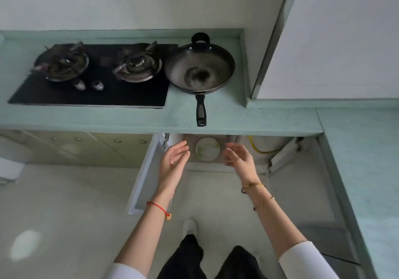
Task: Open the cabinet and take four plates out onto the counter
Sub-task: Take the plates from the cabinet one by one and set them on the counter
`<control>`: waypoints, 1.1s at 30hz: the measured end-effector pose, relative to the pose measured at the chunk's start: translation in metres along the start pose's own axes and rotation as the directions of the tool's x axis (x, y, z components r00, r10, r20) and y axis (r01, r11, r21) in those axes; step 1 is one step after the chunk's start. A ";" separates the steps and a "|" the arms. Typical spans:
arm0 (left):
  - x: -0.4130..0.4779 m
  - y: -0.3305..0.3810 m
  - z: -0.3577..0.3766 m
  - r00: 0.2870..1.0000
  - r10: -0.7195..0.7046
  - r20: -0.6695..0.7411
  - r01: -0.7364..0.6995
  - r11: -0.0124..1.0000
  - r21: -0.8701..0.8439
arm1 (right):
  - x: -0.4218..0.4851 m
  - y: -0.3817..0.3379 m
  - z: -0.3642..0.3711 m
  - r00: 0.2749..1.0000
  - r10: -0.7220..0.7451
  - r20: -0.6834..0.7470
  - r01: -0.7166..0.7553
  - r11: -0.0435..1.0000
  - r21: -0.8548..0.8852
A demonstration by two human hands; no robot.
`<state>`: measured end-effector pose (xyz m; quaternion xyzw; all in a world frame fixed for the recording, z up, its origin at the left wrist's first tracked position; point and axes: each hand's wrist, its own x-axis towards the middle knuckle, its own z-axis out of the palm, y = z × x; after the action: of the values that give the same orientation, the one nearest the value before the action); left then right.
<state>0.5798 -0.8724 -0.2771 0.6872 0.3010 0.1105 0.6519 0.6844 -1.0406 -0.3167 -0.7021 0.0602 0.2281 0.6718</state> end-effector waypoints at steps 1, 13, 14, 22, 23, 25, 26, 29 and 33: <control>0.010 -0.008 -0.007 1.000 -0.023 0.018 0.022 1.000 0.011 | 0.005 0.009 0.008 1.000 0.018 -0.017 -0.018 1.000 -0.009; 0.127 -0.135 -0.007 0.996 -0.074 0.054 0.072 0.996 0.046 | 0.114 0.116 0.024 0.988 0.073 -0.134 -0.090 0.988 -0.123; 0.138 -0.155 -0.002 0.996 -0.069 0.054 0.066 0.997 0.050 | 0.129 0.133 0.022 0.987 0.069 -0.143 -0.089 0.986 -0.138; 0.232 -0.345 0.036 0.997 -0.059 0.051 0.051 0.988 0.145 | 0.266 0.305 0.027 0.983 -0.003 -0.184 -0.051 0.956 -0.290; 0.246 -0.370 0.042 0.997 -0.059 0.041 0.052 0.988 0.145 | 0.285 0.324 0.030 0.984 -0.007 -0.179 -0.050 0.948 -0.316; 0.277 -0.415 0.054 0.998 -0.055 0.020 0.051 0.989 0.141 | 0.324 0.361 0.036 0.984 -0.022 -0.175 -0.043 0.933 -0.356; 0.293 -0.437 0.060 0.998 -0.053 0.017 0.050 0.988 0.144 | 0.343 0.378 0.038 0.983 -0.037 -0.182 -0.034 0.929 -0.369; 0.343 -0.497 0.075 0.998 -0.055 0.022 0.050 0.984 0.172 | 0.399 0.426 0.042 0.973 -0.109 -0.206 0.005 0.894 -0.448; 0.406 -0.567 0.088 1.000 -0.026 -0.007 0.027 0.977 0.210 | 0.466 0.483 0.043 0.968 -0.190 -0.166 0.074 0.841 -0.536</control>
<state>0.7977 -0.7365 -0.9313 0.7478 0.3217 0.0709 0.5764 0.8994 -0.9387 -0.9463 -0.8816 0.0182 0.1124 0.4581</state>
